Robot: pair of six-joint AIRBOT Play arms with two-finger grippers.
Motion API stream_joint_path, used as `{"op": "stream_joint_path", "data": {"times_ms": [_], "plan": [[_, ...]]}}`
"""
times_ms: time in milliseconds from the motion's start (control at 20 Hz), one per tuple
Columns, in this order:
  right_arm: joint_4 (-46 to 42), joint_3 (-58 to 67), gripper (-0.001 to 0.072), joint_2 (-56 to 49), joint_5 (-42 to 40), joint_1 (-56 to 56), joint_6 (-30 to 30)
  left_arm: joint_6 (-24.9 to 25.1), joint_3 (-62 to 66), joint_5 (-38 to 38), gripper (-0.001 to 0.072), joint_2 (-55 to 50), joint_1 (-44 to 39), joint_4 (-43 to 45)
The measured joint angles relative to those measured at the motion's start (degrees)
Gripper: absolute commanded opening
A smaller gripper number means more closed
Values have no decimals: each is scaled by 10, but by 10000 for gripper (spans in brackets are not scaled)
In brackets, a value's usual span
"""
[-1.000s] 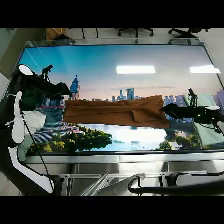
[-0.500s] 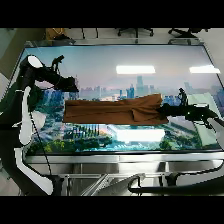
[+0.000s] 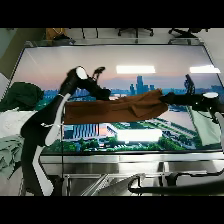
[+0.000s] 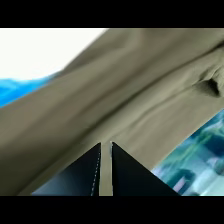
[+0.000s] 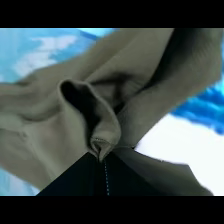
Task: Fold the shirts.
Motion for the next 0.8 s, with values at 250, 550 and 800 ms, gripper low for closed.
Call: {"op": "stream_joint_path", "data": {"times_ms": [250, 550, 800], "plan": [[2, 103, 14, 51, 78, 0, 42, -4, 0, 124, 95, -63, -93, -32], [-2, 151, 14, 80, 122, 1, 67, -13, 47, 155, 95, -77, -120, -52], [-4, 158, 14, 86, 123, 51, 73, 13, 69, 65, 95, 48, -38, -158]]}}
